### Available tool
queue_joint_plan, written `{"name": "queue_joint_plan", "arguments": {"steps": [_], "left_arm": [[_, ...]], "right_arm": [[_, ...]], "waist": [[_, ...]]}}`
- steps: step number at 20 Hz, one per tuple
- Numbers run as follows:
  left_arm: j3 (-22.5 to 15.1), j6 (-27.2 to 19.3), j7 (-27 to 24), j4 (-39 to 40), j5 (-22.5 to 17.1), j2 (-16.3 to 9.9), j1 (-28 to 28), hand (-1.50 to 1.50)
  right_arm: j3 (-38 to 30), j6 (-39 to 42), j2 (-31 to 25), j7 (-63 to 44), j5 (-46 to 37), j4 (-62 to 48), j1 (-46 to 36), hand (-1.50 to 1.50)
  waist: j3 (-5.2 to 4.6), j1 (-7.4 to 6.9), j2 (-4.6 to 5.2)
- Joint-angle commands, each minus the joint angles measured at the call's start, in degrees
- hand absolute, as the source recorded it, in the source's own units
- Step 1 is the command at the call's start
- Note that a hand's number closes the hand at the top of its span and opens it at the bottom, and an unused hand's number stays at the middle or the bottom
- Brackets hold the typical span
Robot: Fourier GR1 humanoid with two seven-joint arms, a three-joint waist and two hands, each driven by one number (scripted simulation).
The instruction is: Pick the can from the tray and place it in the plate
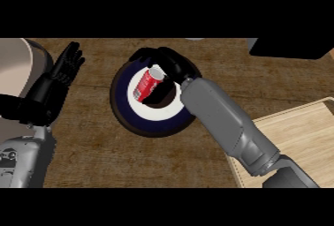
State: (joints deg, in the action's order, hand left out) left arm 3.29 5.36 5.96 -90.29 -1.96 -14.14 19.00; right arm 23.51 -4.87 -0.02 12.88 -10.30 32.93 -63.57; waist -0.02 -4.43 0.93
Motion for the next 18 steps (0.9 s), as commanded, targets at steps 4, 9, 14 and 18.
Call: {"name": "queue_joint_plan", "arguments": {"steps": [4, 9, 14, 18], "left_arm": [[-1.12, -0.42, -0.41, 1.76, 1.36, 1.12, 1.03, 0.0], [0.55, -0.24, 2.14, -0.56, 0.12, -0.2, 2.08, 0.0], [2.84, 0.42, 1.79, 0.97, -0.66, -1.58, 2.25, 0.0], [0.2, -0.77, 0.26, -0.7, 1.26, 0.99, -1.31, 0.0]], "right_arm": [[2.71, -3.34, 0.02, 5.2, 13.84, 0.28, -0.12, -1.5], [-2.16, -3.26, 0.02, 9.0, 23.49, 0.23, 0.43, -1.5], [-7.96, 2.19, 0.02, 10.21, 27.57, -6.02, -3.69, -1.5], [-12.83, 9.44, -5.73, 13.23, 30.27, -9.19, -1.85, -1.5]], "waist": [[0.02, -0.54, 0.13], [0.06, -0.09, -0.06], [0.02, 2.08, -0.14], [0.04, 2.66, -0.19]]}}
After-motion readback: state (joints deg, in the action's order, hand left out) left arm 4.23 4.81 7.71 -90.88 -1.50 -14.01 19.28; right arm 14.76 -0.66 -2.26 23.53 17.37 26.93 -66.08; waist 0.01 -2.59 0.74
